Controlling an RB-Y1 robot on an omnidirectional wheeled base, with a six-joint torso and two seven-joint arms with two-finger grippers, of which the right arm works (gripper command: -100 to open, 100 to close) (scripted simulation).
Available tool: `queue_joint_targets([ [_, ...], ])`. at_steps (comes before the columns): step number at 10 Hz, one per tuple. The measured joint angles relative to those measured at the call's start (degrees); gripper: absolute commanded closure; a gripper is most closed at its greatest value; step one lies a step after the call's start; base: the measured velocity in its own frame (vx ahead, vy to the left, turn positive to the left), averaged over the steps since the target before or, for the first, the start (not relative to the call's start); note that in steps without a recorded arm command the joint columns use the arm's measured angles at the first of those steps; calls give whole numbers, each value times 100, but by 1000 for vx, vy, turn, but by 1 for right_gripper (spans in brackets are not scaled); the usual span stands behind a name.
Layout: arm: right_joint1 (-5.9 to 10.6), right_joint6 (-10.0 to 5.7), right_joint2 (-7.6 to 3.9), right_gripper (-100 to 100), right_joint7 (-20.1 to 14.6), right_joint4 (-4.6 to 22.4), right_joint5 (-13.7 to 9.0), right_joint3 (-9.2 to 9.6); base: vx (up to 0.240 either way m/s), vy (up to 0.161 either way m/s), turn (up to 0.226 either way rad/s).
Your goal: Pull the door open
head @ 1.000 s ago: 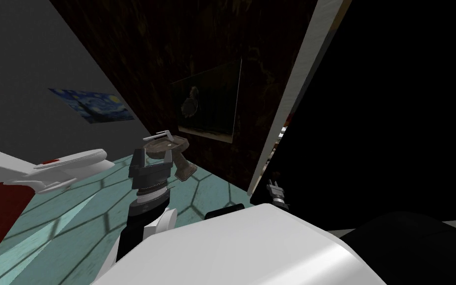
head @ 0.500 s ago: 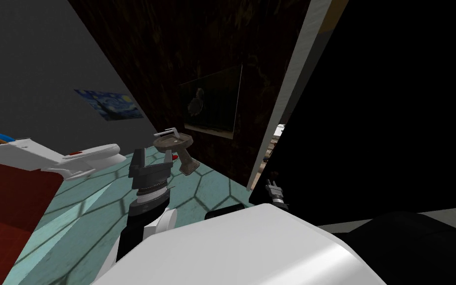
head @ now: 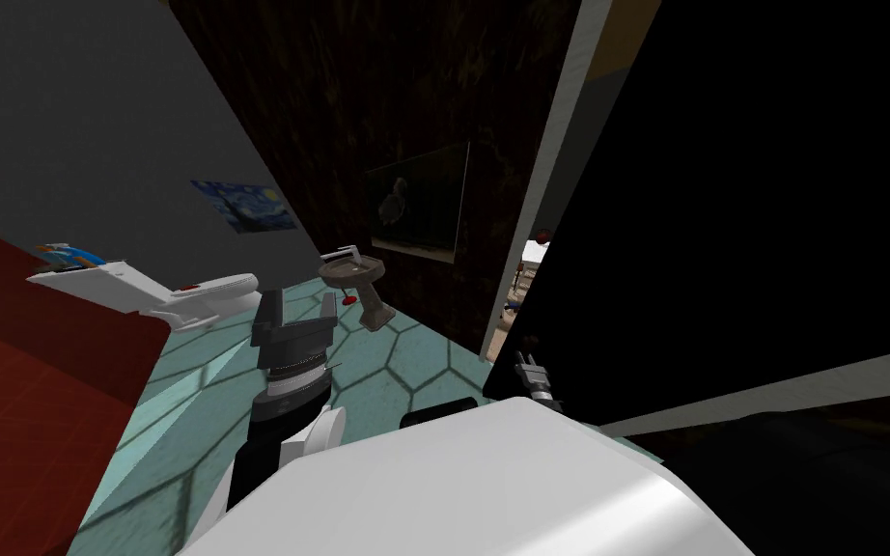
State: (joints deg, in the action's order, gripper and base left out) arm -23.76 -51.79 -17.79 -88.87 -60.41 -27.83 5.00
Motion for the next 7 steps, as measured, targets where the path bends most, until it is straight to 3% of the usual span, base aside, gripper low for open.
queue_joint_targets([
  [1,-13,10,8,100,-2,1,11,22,-167,11,108],
  [4,-49,-168,-145,100,-173,67,117,170,-250,-18,110],
  [6,-180,-235,-249,100,-278,-41,204,298,-295,-21,112],
  [7,-194,-307,-301,100,-355,11,256,381,-137,-15,38],
])
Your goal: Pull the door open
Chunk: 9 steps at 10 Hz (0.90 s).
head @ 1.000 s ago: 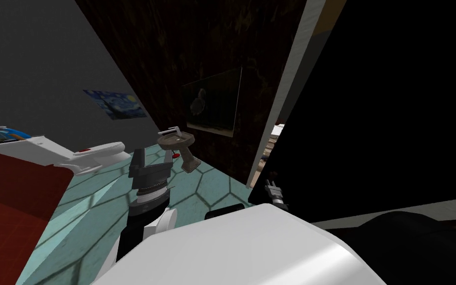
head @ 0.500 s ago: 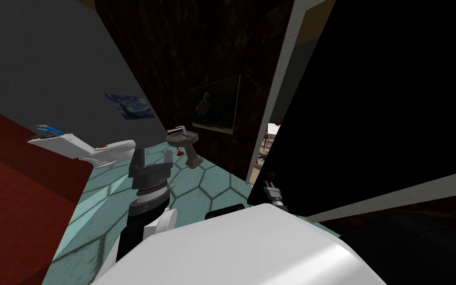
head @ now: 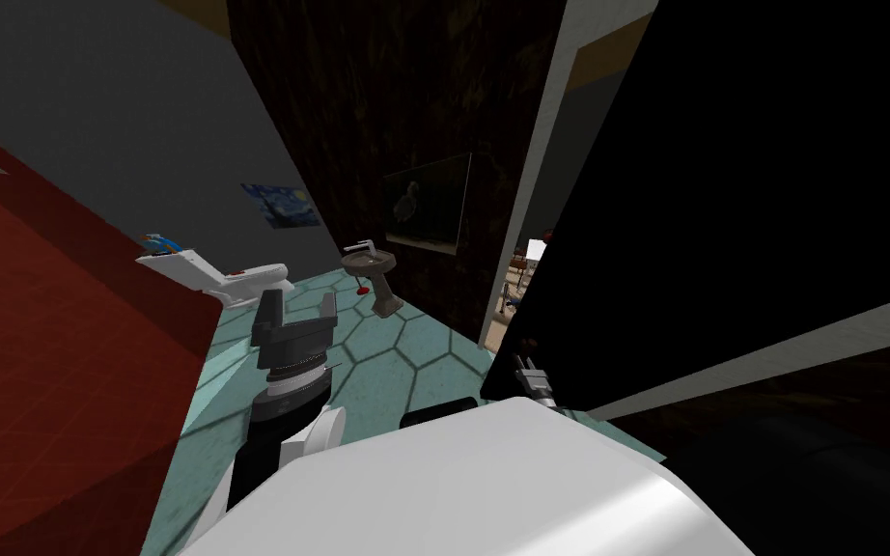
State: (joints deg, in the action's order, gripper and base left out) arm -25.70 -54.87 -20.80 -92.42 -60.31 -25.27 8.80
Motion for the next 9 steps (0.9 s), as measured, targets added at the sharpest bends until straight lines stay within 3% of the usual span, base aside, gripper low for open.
queue_joint_targets([
  [1,-12,-2,9,100,-18,20,16,36,-192,14,148],
  [7,-62,-381,-272,100,-350,227,206,276,-237,-27,124],
  [9,-95,-421,-316,100,-409,235,249,341,-133,-14,86],
])
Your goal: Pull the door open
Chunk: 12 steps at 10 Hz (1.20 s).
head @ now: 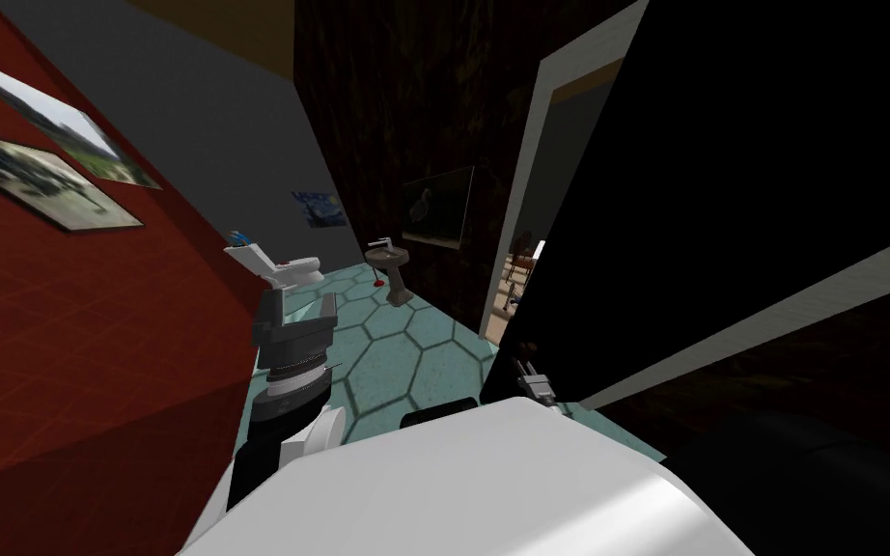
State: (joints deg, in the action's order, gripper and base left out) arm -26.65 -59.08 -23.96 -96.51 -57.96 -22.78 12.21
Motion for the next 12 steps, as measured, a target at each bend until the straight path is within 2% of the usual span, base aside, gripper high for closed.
queue_joint_targets([
  [5,-12,-337,-197,100,-231,236,95,126,-229,-22,144],
  [8,-2,-538,-293,100,-383,424,161,228,-163,-29,78],
  [12,53,-650,-353,100,-469,534,205,269,-171,-21,115],
])
